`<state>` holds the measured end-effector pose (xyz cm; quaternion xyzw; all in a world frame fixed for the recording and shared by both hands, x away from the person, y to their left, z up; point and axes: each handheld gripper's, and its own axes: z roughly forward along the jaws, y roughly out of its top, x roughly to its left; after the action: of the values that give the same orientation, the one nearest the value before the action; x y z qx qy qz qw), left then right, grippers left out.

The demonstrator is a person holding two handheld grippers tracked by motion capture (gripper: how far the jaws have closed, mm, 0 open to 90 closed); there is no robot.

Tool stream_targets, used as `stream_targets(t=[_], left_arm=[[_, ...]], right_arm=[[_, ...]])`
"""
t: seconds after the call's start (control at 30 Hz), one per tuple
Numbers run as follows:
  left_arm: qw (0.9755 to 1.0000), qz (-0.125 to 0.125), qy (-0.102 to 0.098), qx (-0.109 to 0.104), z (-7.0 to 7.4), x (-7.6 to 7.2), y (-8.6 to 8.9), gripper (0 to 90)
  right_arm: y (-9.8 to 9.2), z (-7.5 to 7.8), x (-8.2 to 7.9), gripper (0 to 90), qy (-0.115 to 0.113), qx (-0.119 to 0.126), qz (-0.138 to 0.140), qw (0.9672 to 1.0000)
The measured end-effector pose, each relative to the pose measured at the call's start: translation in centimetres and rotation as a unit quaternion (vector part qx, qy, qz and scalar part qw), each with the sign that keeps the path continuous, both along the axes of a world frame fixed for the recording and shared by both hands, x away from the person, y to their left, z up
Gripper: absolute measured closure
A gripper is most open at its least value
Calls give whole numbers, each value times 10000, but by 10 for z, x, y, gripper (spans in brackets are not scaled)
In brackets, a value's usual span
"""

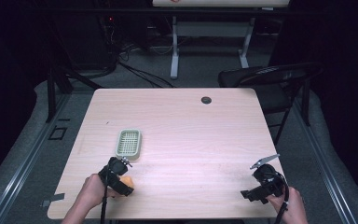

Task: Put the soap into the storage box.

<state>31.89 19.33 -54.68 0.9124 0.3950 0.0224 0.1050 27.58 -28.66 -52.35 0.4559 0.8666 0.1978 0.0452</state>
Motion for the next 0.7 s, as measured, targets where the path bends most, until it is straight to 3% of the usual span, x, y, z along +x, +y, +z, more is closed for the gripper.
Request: stream_targets(t=[0.23,0.37,0.7], left_arm=[[9998,-65,169,79,-2,1,-2,237],[9997,-66,174,145,-3,1,-4,244],[9994,-147,221,240,-1,1,-4,254]], right_arm=[[0,-1,0,120,27,-7,-1,10000],[0,0,0,122,53,-116,33,9999],[1,-1,0,128,99,-41,39,9999]])
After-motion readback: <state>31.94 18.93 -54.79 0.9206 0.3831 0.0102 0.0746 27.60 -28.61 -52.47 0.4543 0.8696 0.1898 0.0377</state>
